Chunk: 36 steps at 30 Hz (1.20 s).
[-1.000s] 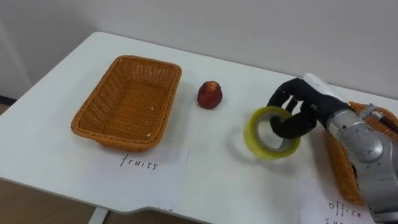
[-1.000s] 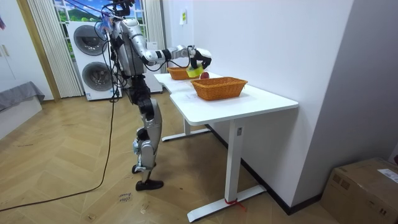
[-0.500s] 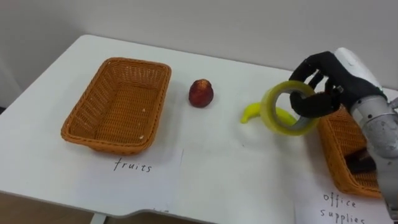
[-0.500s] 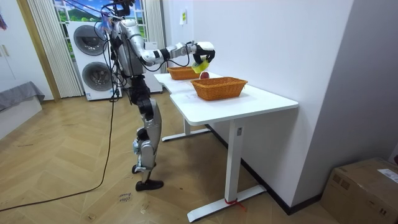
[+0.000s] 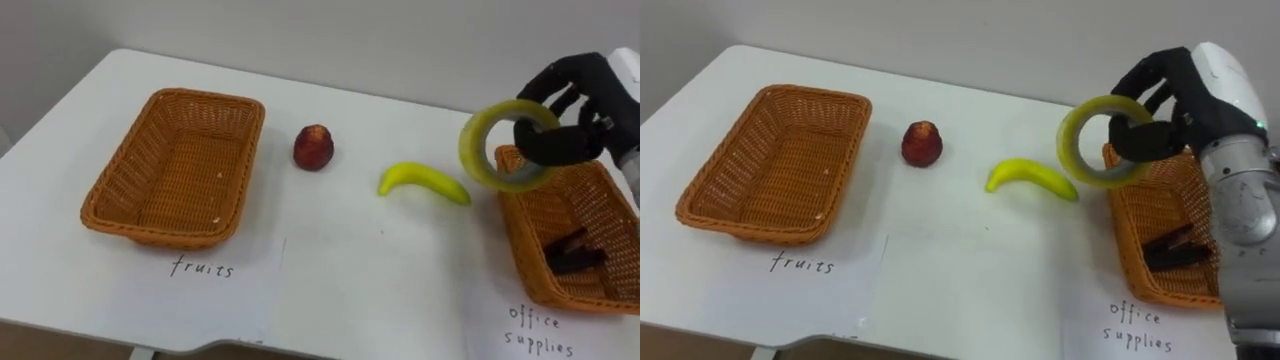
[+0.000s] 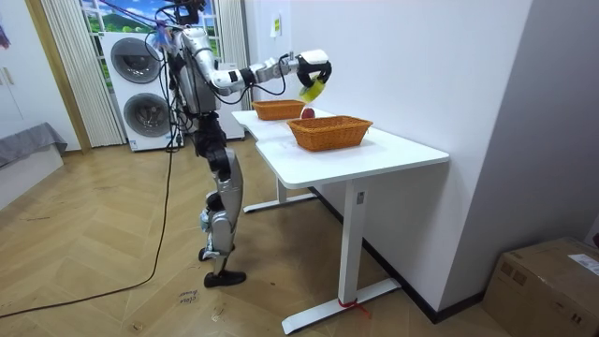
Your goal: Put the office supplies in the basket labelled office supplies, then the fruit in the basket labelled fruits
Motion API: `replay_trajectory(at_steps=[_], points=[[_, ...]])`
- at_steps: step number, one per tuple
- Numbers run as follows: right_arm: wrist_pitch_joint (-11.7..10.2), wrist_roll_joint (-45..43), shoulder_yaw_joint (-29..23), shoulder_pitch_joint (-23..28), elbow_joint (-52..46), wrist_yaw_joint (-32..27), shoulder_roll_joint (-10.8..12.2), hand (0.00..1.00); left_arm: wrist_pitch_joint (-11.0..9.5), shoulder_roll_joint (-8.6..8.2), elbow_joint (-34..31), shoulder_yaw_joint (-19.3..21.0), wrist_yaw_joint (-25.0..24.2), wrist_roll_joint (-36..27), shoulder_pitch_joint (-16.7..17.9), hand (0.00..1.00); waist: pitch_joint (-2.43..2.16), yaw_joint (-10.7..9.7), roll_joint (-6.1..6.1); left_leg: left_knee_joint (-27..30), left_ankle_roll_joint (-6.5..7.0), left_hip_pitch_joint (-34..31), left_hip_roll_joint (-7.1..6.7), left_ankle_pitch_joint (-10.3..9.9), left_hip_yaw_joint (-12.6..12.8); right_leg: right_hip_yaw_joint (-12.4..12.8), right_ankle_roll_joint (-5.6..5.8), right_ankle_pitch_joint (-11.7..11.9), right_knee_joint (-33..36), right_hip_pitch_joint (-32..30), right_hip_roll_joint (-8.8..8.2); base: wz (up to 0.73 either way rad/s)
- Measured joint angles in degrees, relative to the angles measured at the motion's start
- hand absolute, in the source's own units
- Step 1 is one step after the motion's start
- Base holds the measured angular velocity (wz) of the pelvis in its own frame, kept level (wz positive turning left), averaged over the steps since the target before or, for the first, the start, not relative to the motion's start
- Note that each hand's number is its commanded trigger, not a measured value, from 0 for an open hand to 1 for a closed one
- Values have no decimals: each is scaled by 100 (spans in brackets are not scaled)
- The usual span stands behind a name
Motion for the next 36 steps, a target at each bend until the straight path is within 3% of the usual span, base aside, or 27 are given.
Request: replay_trajectory(at_steps=[18,36], points=[[-10,-8,-71,11,653,-57,-442,100,-4,14,3,122,-47,7,67,0,7,-266,-33,-59,-72,81,126,-38,336,339,-89,58,0,-89,167,-10],[114,-188,-67,107,1249,70,-445,100,6,26,37,97,-143,1,106,0,-2,-342,-13,-59,-76,113,182,-38,454,448,-102,68,7,-136,186,-3]])
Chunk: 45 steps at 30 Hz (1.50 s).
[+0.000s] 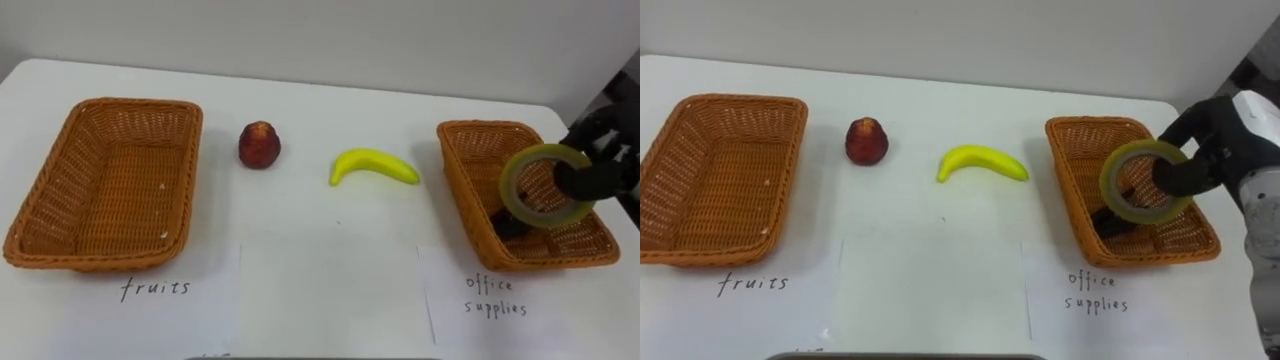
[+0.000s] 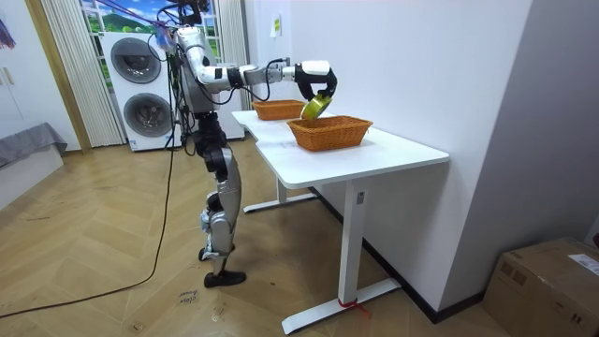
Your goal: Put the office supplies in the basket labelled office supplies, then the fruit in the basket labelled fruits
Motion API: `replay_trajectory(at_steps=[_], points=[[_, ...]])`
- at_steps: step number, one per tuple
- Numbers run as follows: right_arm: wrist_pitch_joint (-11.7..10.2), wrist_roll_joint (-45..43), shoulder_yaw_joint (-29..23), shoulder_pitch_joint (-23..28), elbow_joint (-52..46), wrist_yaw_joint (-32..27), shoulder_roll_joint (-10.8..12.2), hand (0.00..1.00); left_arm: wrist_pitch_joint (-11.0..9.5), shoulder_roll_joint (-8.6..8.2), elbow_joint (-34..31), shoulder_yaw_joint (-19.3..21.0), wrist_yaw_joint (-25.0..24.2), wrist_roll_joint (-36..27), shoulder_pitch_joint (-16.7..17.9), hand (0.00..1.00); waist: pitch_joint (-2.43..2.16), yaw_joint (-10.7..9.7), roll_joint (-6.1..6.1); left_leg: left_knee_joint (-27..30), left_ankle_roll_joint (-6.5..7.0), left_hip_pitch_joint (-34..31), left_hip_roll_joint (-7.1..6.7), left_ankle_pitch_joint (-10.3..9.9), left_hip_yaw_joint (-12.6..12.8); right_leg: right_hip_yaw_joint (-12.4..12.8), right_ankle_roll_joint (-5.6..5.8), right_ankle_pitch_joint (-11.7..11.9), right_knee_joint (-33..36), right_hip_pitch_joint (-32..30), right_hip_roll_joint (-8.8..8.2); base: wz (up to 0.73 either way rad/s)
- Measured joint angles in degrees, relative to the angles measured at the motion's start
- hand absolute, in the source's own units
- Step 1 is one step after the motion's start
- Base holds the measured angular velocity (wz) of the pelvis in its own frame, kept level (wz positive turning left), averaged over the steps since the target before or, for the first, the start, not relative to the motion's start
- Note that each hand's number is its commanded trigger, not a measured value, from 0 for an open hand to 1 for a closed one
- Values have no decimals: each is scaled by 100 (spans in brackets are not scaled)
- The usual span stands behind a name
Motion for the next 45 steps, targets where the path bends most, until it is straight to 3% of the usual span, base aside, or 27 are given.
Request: replay_trajectory(at_steps=[8,10,11,12,30,45], points=[[36,-29,1,128,0,94,0,100,3,13,50,4,-24,7,48,0,-5,29,21,41,-6,-1,3,-1,-12,-3,-17,11,16,4,10,0],[36,-35,1,177,-2,131,0,67,3,27,49,13,-35,6,58,0,-5,38,21,47,-14,5,4,-5,-11,-4,-24,15,23,12,17,0],[37,-38,2,186,-2,138,0,37,3,28,47,15,-37,6,58,0,-5,38,22,48,-14,6,4,-5,-11,-4,-25,15,25,13,17,0],[36,-46,1,192,-2,141,0,0,2,28,47,15,-38,7,57,0,0,44,31,48,-14,5,4,-5,-12,-4,-27,16,29,16,18,0],[29,-397,0,192,-118,147,1,0,3,28,27,29,-43,8,97,0,7,197,68,34,-34,69,3,-18,-2,-17,-27,16,-6,81,31,0],[29,-385,5,238,-238,136,0,0,2,46,-72,29,-138,9,94,0,3,194,3,37,-36,86,3,-21,-3,-33,-28,16,-21,98,27,0]])
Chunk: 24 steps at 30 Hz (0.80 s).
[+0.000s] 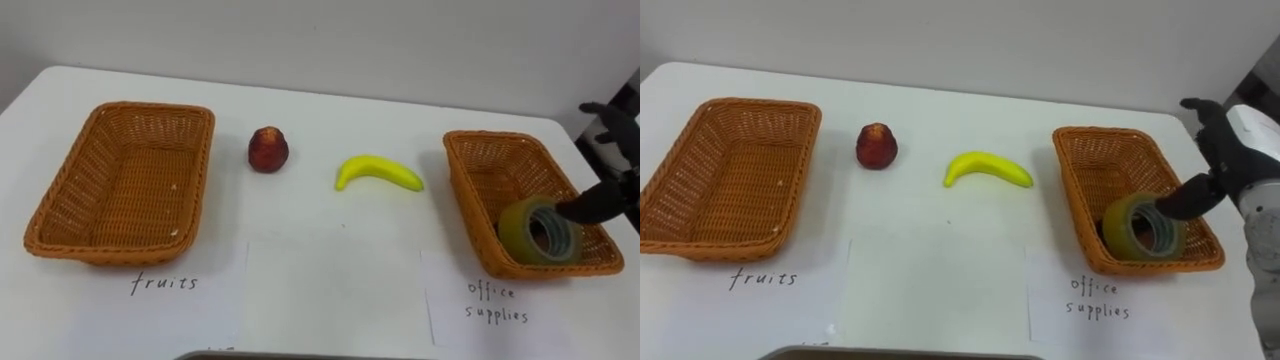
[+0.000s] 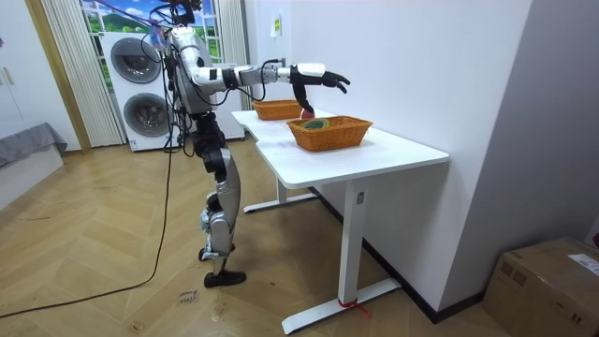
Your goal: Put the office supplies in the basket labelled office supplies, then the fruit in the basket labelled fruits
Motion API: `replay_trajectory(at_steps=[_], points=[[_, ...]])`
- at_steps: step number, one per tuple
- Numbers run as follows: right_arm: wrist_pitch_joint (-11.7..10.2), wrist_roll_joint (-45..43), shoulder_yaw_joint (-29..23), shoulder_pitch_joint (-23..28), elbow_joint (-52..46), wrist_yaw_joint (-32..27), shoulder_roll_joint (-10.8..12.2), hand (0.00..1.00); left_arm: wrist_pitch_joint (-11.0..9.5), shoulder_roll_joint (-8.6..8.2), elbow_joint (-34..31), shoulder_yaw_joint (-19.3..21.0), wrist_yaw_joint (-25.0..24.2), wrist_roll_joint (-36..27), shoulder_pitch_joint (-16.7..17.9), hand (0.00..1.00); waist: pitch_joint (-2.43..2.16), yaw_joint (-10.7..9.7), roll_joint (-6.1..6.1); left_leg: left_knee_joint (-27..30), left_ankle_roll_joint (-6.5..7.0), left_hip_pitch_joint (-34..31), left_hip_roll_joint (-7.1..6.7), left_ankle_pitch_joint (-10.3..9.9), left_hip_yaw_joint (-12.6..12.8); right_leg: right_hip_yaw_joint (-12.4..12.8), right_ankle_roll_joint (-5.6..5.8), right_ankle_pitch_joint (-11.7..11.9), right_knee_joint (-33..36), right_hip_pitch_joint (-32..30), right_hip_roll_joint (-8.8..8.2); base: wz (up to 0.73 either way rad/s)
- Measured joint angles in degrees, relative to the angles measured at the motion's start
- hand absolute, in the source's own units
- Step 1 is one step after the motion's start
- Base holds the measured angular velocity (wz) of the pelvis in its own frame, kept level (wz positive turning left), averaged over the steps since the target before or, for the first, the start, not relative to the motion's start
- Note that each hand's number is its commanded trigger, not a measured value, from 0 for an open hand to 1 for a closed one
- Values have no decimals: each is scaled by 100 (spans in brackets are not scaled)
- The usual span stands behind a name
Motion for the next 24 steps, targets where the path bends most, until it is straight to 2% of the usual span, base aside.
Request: replay_trajectory(at_steps=[9,14,18,24], points=[[-7,-50,-1,7,-42,-15,0,0,-1,100,-9,0,4,-3,-22,0,0,11,-10,9,-1,6,2,0,-1,-6,0,0,3,-10,4,0],[-20,-35,0,-4,-291,-161,0,0,-3,107,-5,-10,4,-19,-94,0,13,30,57,4,-1,-7,7,0,-4,-17,0,0,31,-16,2,0],[-140,113,0,-71,-564,-367,0,0,-75,106,48,-14,23,-115,-159,0,19,50,99,-1,-1,-8,7,0,-2,-33,0,0,66,-11,-3,-1],[-297,186,-1,-327,-802,-600,-2,0,-224,105,50,-16,138,-114,-191,0,24,125,100,3,0,-37,3,1,-3,-34,0,0,113,-129,-11,-3]])
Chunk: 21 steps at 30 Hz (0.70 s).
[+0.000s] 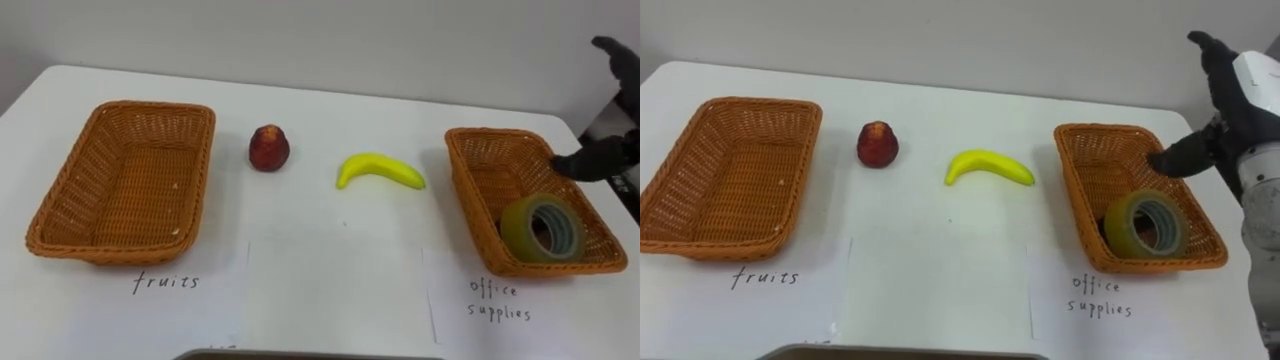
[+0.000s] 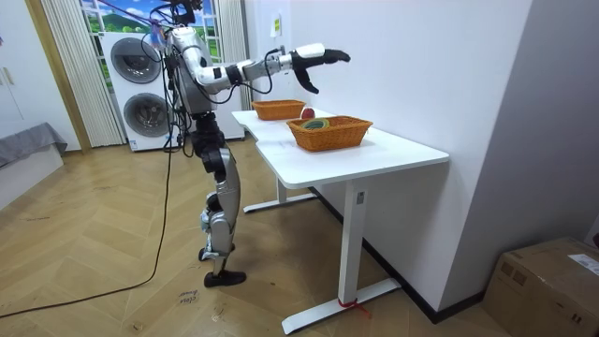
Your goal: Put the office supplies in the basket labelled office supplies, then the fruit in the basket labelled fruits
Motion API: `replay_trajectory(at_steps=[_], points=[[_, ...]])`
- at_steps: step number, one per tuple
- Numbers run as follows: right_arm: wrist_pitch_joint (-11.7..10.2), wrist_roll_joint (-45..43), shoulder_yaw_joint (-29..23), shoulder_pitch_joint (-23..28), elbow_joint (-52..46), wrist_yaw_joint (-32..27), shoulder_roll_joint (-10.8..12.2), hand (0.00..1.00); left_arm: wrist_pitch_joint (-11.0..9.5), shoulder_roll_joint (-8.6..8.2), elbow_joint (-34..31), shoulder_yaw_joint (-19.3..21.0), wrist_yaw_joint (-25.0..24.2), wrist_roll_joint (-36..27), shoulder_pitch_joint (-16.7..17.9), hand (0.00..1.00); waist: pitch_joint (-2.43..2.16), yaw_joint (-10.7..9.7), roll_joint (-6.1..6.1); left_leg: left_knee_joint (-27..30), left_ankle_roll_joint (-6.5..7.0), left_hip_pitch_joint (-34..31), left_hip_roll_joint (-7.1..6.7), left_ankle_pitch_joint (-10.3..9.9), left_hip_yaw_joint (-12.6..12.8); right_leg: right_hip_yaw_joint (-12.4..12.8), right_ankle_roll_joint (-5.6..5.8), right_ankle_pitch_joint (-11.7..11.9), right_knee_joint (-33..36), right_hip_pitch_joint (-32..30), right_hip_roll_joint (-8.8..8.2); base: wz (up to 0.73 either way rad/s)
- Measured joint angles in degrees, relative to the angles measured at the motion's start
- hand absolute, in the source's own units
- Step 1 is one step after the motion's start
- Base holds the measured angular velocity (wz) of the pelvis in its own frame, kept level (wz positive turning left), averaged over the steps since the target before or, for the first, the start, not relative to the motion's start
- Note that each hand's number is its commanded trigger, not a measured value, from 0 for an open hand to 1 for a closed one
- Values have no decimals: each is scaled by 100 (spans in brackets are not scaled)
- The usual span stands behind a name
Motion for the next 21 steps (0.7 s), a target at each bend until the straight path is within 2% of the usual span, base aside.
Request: replay_trajectory(at_steps=[5,8,12,14,18,21], points=[[-161,39,18,-118,-136,-145,0,0,-23,-15,-2,-30,30,-4,-36,0,-7,31,-30,-4,0,-64,-1,1,-9,-45,0,0,4,-14,-8,1],[-162,143,102,-294,-138,-163,0,0,-30,-15,-2,-31,34,-9,-48,0,-4,50,-41,-2,0,-62,-2,2,-17,-62,0,0,2,11,-10,0],[-158,182,457,-664,-142,-298,-14,0,-31,-4,-2,-71,29,-4,-43,0,-3,53,-76,8,0,-55,1,2,-28,-93,0,0,-6,-2,-10,0],[-161,181,513,-694,-144,-305,-15,0,-31,1,-1,-71,23,4,-44,0,-2,127,-106,18,0,-53,1,2,-29,-94,0,0,-5,3,-9,0],[-157,220,648,-694,-116,-301,-15,0,-23,11,44,-68,22,18,-47,0,30,282,-130,19,0,-9,1,2,-35,-115,0,0,-10,53,-14,1],[-159,324,692,-695,-115,-282,-15,0,-7,8,111,-69,22,13,-21,0,35,332,-121,14,2,-34,5,1,-114,-335,1,0,-15,106,-44,13]])
